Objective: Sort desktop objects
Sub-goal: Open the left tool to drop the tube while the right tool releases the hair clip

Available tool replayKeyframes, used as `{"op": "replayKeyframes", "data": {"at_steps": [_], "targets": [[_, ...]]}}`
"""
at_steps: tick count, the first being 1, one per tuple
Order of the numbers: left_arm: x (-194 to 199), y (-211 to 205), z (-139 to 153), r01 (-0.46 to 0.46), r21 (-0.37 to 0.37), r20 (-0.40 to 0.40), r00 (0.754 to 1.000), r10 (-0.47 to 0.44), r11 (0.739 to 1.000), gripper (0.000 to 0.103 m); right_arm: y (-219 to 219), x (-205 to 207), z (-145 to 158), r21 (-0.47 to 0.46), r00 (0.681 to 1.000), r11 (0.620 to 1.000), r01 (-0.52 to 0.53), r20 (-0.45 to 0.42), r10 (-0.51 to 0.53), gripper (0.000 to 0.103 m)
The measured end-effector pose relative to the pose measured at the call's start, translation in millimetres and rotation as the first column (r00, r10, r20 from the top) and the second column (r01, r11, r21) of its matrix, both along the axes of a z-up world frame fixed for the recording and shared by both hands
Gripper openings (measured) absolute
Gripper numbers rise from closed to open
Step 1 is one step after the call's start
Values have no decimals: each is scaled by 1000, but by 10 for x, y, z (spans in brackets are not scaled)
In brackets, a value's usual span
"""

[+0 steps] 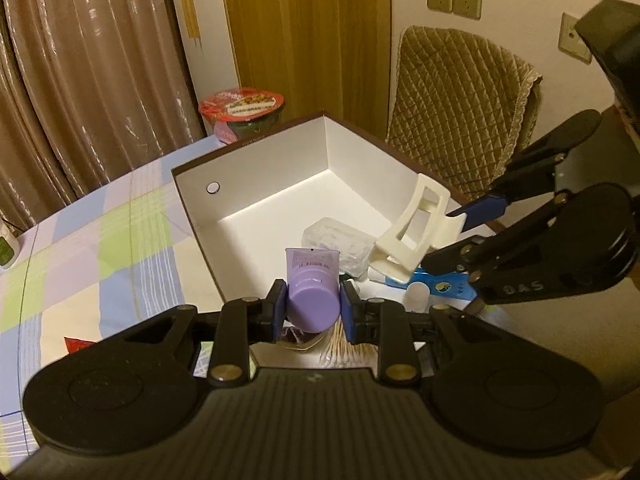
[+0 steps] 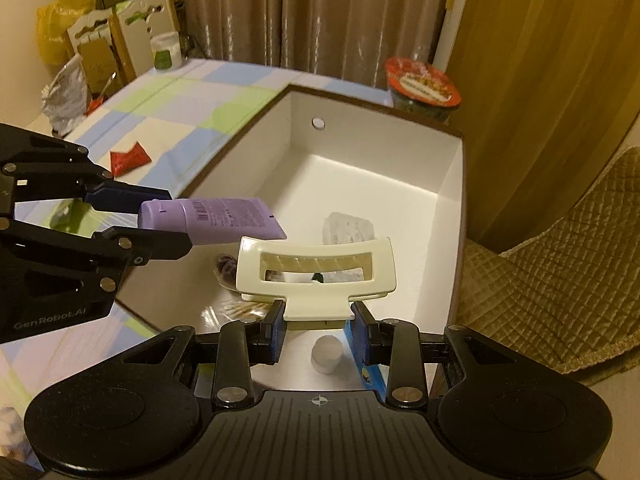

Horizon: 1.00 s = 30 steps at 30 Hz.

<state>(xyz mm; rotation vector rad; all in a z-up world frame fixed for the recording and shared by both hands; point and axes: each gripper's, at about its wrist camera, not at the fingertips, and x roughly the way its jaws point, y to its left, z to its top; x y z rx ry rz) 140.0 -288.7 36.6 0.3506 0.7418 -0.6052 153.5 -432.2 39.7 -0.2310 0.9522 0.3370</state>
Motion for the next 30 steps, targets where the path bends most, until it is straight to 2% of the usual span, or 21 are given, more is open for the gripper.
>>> {"op": "replayKeyframes", "data": {"at_steps": [8, 10, 12, 25, 30], "targets": [[207, -250, -177, 17, 27, -28, 999, -17, 999, 24, -55, 270, -315, -51, 996, 997, -50, -78, 46, 34], [235, -279, -189, 15, 28, -28, 1000, -14, 1000, 34, -65, 318, -364, -56, 994, 997, -62, -92, 57, 34], [249, -272, -182, 9, 20, -28, 1000, -9, 1000, 38, -68, 363, -411, -59, 992, 996, -74, -106, 67, 34], [304, -71, -115, -66, 5, -34, 997, 66, 998, 39, 4, 562, -626, -84, 979, 988, -133, -164, 118, 34], [303, -19, -92, -77, 3, -31, 997, 77, 997, 40, 29, 576, -631, -92, 981, 987, -134, -154, 119, 34]]}}
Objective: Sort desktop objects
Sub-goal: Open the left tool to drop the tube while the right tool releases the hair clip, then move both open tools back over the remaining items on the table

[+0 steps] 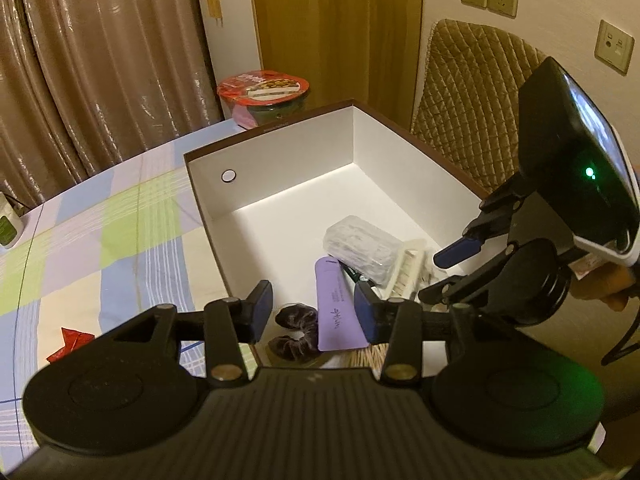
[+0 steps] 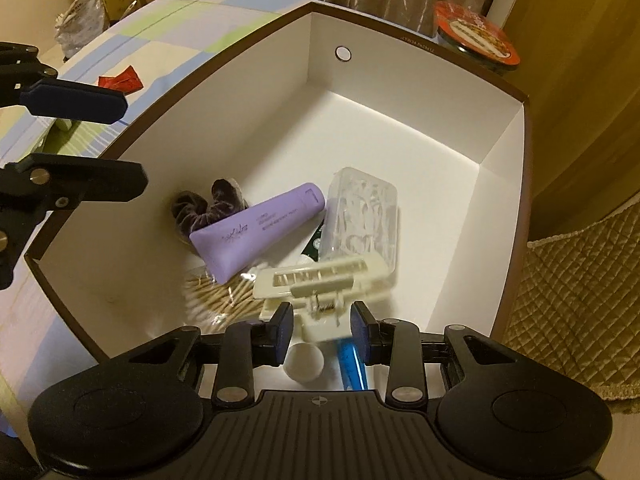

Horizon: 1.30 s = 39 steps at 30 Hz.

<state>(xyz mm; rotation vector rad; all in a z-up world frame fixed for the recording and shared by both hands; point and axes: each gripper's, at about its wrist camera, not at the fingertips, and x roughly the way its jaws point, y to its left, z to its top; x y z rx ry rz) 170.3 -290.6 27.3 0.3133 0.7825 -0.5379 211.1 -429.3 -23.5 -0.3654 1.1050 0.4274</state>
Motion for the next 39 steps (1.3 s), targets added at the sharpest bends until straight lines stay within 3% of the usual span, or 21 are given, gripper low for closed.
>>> {"op": "replayKeyframes", "data": {"at_steps": [11, 12, 13, 14, 15, 29, 39], "targets": [[-51, 116, 21, -19, -20, -3, 1000, 19, 1000, 46, 28, -28, 58, 0, 999, 1000, 26, 38, -26, 35], [-57, 131, 21, -22, -21, -2, 1000, 22, 1000, 46, 28, -43, 73, 1, 998, 1000, 30, 46, -30, 38], [-62, 148, 22, -24, -22, 0, 1000, 24, 999, 47, 28, -59, 89, 3, 998, 999, 35, 54, -35, 71], [-68, 168, 24, -28, -24, 1, 1000, 28, 999, 47, 28, -75, 105, 5, 997, 999, 39, 62, -40, 90], [-74, 189, 26, -31, -26, 2, 1000, 31, 999, 47, 29, -105, 133, 12, 996, 999, 36, 81, -37, 98], [-273, 474, 103, -64, -47, 22, 998, 65, 997, 52, 163, -307, 458, 45, 983, 998, 51, 174, -58, 98], [-437, 946, 91, -162, -39, 27, 986, 163, 986, 74, 545, -511, 798, 106, 966, 994, 7, 254, -34, 98]]}}
